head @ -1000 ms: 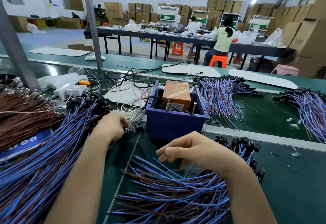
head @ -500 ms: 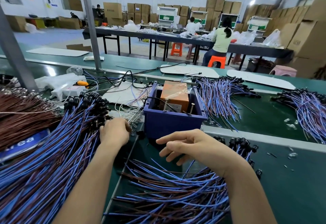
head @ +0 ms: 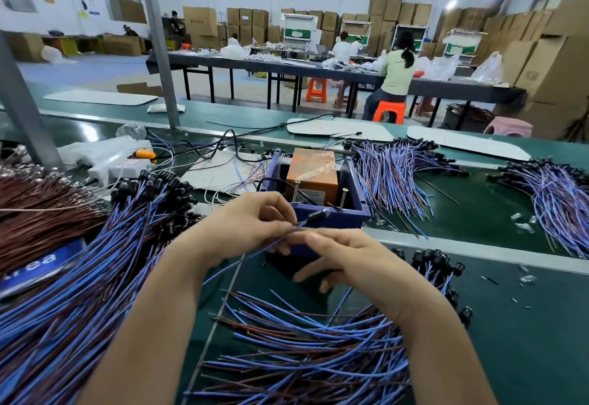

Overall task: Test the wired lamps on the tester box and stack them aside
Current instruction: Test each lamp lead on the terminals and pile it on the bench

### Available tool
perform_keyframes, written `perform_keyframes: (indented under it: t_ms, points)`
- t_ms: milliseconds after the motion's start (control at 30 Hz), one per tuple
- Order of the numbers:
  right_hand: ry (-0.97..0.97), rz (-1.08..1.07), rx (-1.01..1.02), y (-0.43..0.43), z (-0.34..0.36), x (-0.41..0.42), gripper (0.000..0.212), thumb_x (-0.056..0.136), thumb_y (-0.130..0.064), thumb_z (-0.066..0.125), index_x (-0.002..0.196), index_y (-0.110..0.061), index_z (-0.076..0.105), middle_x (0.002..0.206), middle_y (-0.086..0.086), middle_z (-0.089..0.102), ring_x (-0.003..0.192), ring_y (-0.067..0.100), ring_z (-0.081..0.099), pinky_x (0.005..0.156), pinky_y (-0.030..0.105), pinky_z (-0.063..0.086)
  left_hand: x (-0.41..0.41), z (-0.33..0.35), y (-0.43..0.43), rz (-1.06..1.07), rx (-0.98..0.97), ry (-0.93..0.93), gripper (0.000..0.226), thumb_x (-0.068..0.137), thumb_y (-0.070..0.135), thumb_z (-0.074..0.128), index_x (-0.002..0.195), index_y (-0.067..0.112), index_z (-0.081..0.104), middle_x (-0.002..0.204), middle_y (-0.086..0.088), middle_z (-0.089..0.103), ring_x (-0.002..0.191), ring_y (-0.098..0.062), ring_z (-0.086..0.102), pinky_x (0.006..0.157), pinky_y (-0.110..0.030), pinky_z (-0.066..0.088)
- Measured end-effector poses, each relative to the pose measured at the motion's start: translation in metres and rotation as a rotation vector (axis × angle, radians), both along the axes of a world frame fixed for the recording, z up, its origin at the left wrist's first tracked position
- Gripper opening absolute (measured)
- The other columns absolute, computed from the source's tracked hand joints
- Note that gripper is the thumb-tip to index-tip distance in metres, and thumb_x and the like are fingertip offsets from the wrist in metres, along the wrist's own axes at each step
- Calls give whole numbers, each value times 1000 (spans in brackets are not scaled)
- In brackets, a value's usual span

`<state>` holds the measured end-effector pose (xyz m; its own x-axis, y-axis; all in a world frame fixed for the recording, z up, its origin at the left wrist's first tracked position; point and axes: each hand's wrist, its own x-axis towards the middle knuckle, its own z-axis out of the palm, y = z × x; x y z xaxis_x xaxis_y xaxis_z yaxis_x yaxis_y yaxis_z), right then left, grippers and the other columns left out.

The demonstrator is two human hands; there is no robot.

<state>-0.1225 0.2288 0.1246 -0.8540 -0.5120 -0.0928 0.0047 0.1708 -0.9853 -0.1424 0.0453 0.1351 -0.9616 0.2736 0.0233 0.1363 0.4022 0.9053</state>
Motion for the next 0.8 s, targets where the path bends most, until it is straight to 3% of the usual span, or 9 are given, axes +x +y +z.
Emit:
perform_keyframes:
  t_ms: [200, 367, 533, 667, 800]
  points:
    - [-46, -103, -264, 9, 2, -5, 29, 93, -26, 49, 111, -17, 70, 112, 2, 71, 88, 19, 67, 59, 19, 46, -4, -5, 14, 110, 236, 35, 11, 93, 7, 56, 84, 10, 58, 61, 3, 67, 45, -7, 51, 46, -16, 43]
    - [-70, -380, -515, 15, 7, -12, 26, 92, -22, 50, 107, -16, 70, 110, -6, 72, 108, 16, 62, 83, 25, 48, -7, -8, 12, 104, 191, 15, 12, 93, 11, 57, 82, 11, 61, 63, 2, 69, 44, -6, 47, 44, -16, 40]
    - [-125, -701, -895, 33, 13, -13, 20, 94, -17, 50, 95, -10, 68, 105, 3, 72, 110, 23, 64, 99, 35, 46, -8, -10, 0, 19, 130, -21, 9, 90, 10, 62, 84, 10, 69, 69, -2, 71, 46, -7, 45, 45, -15, 38]
    - [-62, -930, -1017, 55, 13, -13, 17, 96, -15, 46, 92, -10, 62, 110, 8, 64, 107, 30, 66, 95, 42, 51, -9, -12, -8, -7, 5, -23, 12, 90, 16, 64, 84, 14, 73, 73, -2, 72, 51, -8, 47, 51, -17, 40]
    - [-40, -1178, -944, 77, 8, -15, 14, 93, -8, 53, 86, -15, 63, 89, 3, 66, 79, 15, 67, 75, 28, 54, -9, -11, -14, 2, -49, -53, 11, 88, 19, 67, 80, 14, 74, 72, -1, 72, 51, -6, 48, 49, -14, 40]
